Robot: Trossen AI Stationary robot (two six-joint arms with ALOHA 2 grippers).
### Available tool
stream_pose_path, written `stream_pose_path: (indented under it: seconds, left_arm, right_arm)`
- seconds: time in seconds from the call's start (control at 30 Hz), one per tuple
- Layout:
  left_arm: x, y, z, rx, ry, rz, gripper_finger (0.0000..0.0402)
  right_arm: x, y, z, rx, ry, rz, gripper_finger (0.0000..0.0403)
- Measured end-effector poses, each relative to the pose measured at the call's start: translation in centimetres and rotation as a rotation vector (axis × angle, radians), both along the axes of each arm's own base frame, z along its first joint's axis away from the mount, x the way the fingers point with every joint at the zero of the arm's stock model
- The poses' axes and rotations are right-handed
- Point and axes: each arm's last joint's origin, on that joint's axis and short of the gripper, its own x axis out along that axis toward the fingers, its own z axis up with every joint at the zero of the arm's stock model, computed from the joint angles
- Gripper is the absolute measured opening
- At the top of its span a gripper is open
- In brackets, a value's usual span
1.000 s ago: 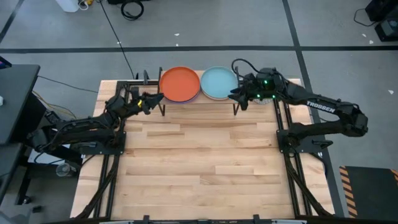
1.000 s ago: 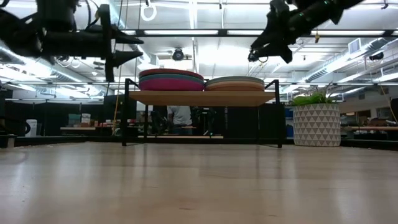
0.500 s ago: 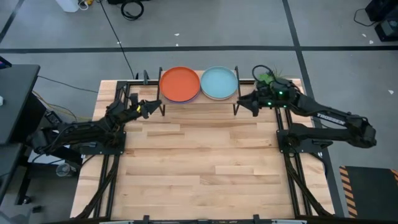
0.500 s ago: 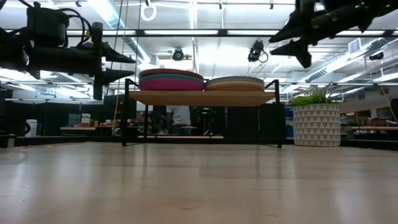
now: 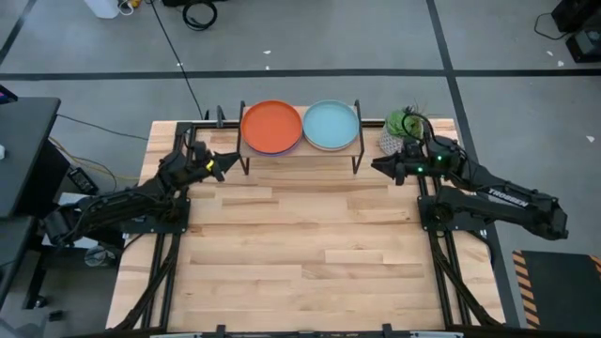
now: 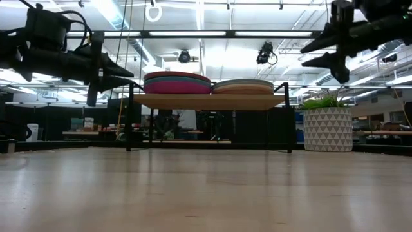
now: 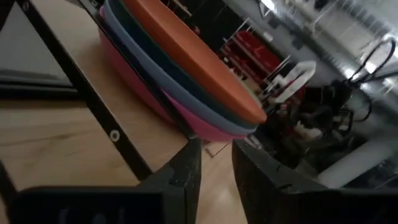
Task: Place and stack plates onto a shelf
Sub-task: Return to Home Position
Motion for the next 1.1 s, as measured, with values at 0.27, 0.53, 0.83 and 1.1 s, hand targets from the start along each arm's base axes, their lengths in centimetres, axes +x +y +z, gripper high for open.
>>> stream_pose_path:
  seconds: [0.27,0.53,0.83,1.1]
  left_arm:
    - [-0.1,-0.1,-0.2,0.129,0.096,-0.013,0.0058]
    - [0.8,-1.0,1.9,0.191,-0.025,-0.18,0.0024]
    - [2.6,-4.8,1.5,0.184,0.076,-0.299,0.0006]
    - [2.6,-6.8,0.2,0.268,0.204,-0.244,0.0006]
  right_arm:
    - [-0.4,0.3,-3.2,0.035,-0.04,0.01,0.0165]
    - [-0.3,0.6,-5.0,0.004,-0.029,0.121,0.0163]
    - [-0.3,0.6,-5.1,-0.183,0.015,0.196,0.0148]
    - [-0.3,0.3,-5.1,-0.368,0.077,0.11,0.0089]
